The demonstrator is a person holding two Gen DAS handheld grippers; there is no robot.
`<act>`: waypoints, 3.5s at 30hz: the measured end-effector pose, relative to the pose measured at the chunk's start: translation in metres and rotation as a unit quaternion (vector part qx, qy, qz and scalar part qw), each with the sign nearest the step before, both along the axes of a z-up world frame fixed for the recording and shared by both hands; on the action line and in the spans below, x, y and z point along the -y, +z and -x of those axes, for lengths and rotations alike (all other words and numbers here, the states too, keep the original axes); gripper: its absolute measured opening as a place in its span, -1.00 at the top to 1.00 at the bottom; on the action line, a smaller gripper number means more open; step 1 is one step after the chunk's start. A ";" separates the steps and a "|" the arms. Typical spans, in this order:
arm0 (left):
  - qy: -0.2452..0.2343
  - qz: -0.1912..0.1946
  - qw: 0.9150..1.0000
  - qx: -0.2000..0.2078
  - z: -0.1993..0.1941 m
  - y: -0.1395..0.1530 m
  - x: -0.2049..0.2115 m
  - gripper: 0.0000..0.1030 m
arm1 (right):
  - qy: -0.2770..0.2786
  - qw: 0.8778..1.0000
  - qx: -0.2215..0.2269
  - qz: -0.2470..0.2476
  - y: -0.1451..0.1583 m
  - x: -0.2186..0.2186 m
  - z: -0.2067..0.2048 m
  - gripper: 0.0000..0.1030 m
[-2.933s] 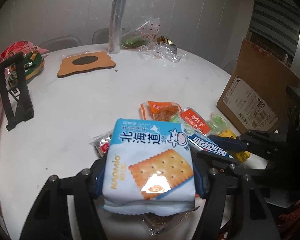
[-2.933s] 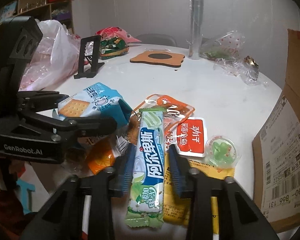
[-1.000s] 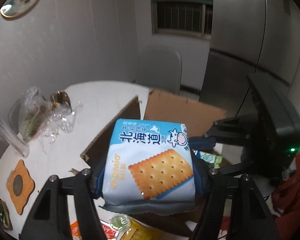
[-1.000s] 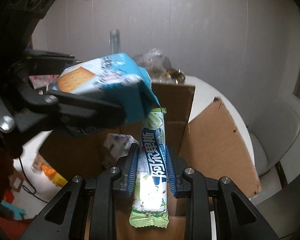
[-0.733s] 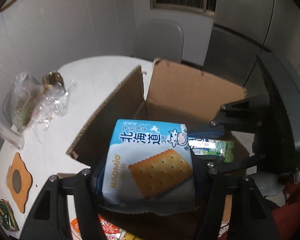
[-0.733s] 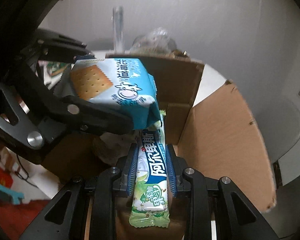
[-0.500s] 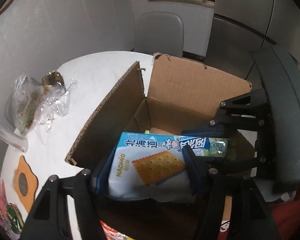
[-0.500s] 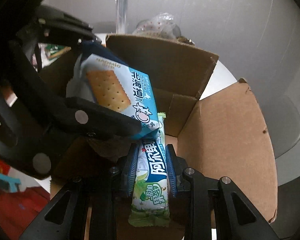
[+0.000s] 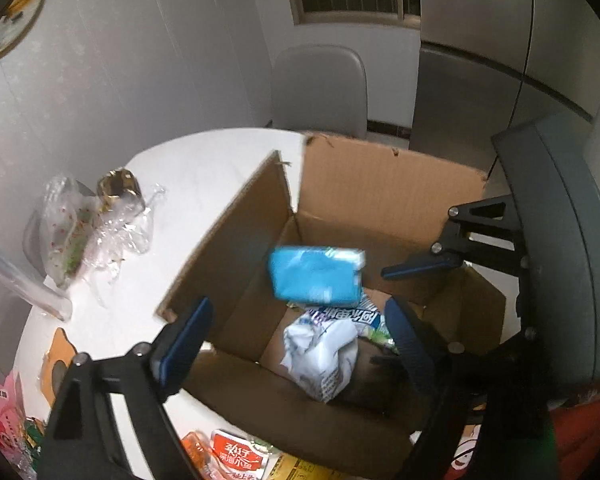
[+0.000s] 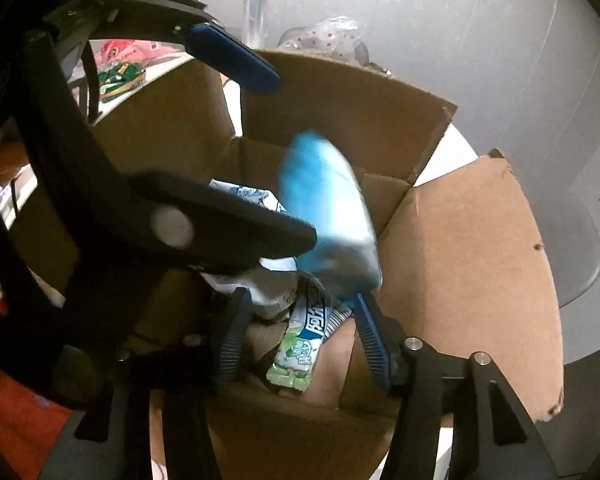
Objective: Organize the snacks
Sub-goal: 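Open both tools to drop the snacks and withdraw toward the pile, then grasp the yellow biscuit pack with the right tool while the left tool grasps the brown brittle bar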
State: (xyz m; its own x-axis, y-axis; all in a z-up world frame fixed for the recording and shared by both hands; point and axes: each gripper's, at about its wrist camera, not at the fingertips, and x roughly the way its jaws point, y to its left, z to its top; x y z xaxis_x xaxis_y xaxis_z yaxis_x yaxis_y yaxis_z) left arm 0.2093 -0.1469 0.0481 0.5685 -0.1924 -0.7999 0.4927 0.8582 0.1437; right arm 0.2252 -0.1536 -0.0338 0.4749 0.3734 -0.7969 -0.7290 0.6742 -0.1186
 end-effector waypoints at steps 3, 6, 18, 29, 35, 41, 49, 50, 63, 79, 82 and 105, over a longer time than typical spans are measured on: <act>0.007 0.003 1.000 0.023 0.009 0.009 -0.007 -0.83 | -0.005 1.000 0.008 -0.011 0.006 0.003 0.004 -0.17; 0.015 0.008 0.999 0.035 0.016 0.017 -0.014 -0.83 | -0.011 1.000 0.020 -0.017 0.018 0.013 0.022 -0.25; 0.057 0.064 0.988 0.126 0.078 0.063 -0.053 -0.98 | -0.016 0.993 0.093 -0.072 0.072 0.023 0.078 -0.72; 0.152 0.087 0.970 0.170 0.141 0.071 -0.124 -0.98 | 0.040 0.986 0.117 -0.110 0.083 -0.027 0.127 -0.91; 0.202 0.100 0.961 0.162 0.171 0.043 -0.168 -0.98 | 0.084 0.983 0.106 -0.124 0.074 -0.063 0.144 -0.91; 0.251 0.124 0.950 0.136 0.197 -0.009 -0.203 -0.98 | 0.124 0.981 0.085 -0.124 0.042 -0.100 0.152 -0.90; 0.318 0.160 0.930 0.089 0.211 -0.090 -0.230 -0.98 | 0.121 0.985 0.053 -0.111 -0.037 -0.129 0.144 -0.73; 0.329 0.163 0.927 0.082 0.213 -0.101 -0.232 -0.98 | 0.110 0.986 0.051 -0.111 -0.047 -0.128 0.142 -0.72; 0.384 0.167 0.907 0.044 0.221 -0.164 -0.216 -0.72 | 0.001 0.988 0.037 -0.148 -0.103 -0.097 0.132 -0.72; 0.374 0.130 0.917 0.052 0.243 -0.160 -0.228 0.10 | -0.031 0.985 0.046 -0.164 -0.107 -0.089 0.133 -0.72; 0.380 0.134 0.914 0.048 0.236 -0.161 -0.232 0.00 | -0.037 0.984 0.044 -0.170 -0.107 -0.087 0.134 -0.73; 0.381 0.158 0.907 0.082 0.229 -0.150 -0.247 0.21 | -0.045 0.982 0.025 -0.179 -0.115 -0.091 0.120 -0.75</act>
State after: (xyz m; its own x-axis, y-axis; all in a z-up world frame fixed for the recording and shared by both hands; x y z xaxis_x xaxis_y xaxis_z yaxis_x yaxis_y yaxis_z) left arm -0.0199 0.1001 -0.1017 0.7395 0.1014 -0.6655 -0.2660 0.9522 -0.1505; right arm 0.1049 -0.0630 -0.1492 0.5537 0.5805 -0.5970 -0.6636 0.7407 0.1047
